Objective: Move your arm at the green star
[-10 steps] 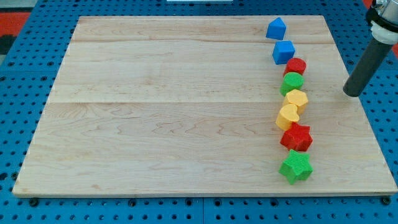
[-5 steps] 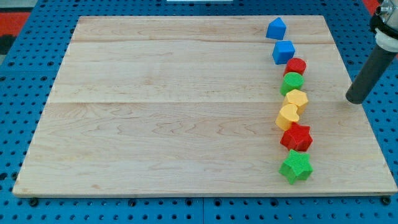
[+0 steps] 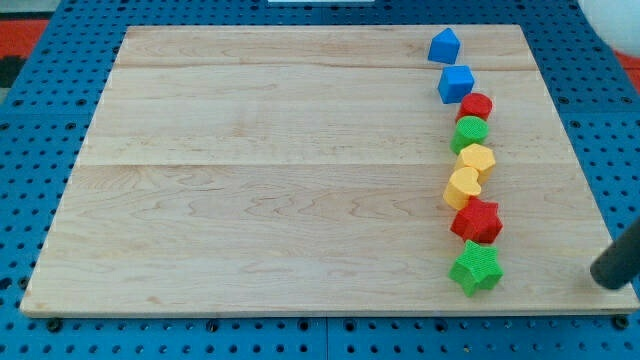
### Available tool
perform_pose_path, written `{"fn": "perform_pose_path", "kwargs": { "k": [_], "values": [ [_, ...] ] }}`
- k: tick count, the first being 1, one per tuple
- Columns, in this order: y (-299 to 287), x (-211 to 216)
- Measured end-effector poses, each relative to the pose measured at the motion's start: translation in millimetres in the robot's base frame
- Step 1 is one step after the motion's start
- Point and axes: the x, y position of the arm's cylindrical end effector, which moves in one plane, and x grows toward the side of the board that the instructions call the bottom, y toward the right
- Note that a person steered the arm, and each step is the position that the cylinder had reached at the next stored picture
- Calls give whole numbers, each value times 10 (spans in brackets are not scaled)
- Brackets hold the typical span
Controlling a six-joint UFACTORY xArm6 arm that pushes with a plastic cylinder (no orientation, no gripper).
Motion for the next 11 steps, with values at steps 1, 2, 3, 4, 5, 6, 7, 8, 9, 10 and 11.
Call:
{"fn": "perform_pose_path", "kwargs": {
  "k": [1,2,3,4,5,6,7,8,9,10,11],
  "values": [
    [-94,150],
    [-110,151],
    [-133,139],
    [-157,144],
    [-180,144],
    [-204,148],
    [-258,145],
    [-334,151],
    [-453,143],
    [-498,143],
    [-781,144]
  ]
}}
